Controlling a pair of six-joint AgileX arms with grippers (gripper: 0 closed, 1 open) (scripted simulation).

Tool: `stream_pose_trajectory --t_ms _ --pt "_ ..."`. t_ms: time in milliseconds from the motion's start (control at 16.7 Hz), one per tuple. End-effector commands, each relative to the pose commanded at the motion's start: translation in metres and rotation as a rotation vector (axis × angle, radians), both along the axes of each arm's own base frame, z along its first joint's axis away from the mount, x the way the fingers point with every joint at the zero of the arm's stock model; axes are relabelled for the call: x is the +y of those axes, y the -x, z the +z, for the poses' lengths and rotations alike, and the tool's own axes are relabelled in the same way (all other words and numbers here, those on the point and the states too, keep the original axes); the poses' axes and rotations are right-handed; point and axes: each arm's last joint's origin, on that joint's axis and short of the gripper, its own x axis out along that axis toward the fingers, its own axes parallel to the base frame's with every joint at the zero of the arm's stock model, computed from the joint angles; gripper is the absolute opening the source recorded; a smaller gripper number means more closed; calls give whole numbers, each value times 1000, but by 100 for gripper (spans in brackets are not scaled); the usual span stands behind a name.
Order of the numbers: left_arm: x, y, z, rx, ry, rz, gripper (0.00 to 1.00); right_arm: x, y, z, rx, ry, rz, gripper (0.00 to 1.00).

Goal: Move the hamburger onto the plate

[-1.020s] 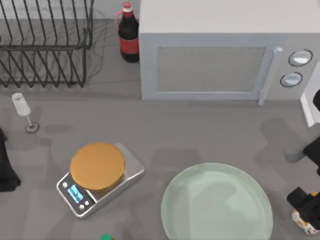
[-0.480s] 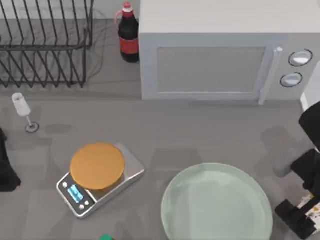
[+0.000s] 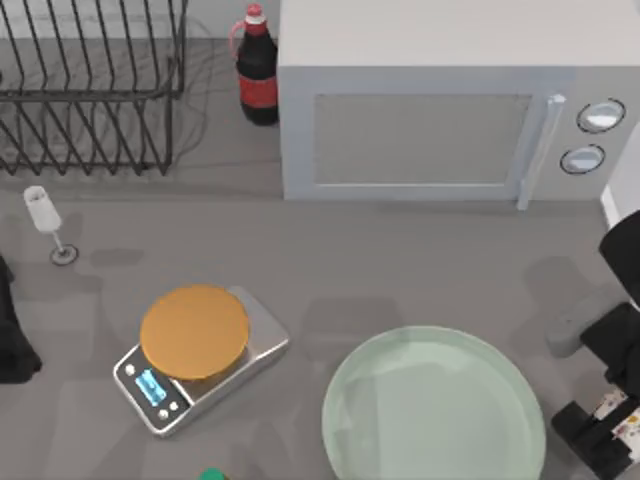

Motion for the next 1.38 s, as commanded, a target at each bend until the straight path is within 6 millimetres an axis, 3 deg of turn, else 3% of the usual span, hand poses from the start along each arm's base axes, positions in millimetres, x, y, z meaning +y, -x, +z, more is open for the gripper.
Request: stream_pose_trajectory --t_ms 780,1260,1320,1380 --pt "0 0 0 0 0 0 100 0 0 0 0 0 0 2" --pt "0 0 0 0 0 0 100 0 0 0 0 0 0 0" --pt "0 0 0 0 0 0 100 0 -1 22 -24 -20 -3 0" --pt "0 0 0 0 0 0 100 0 -2 23 -25 -20 -3 0"
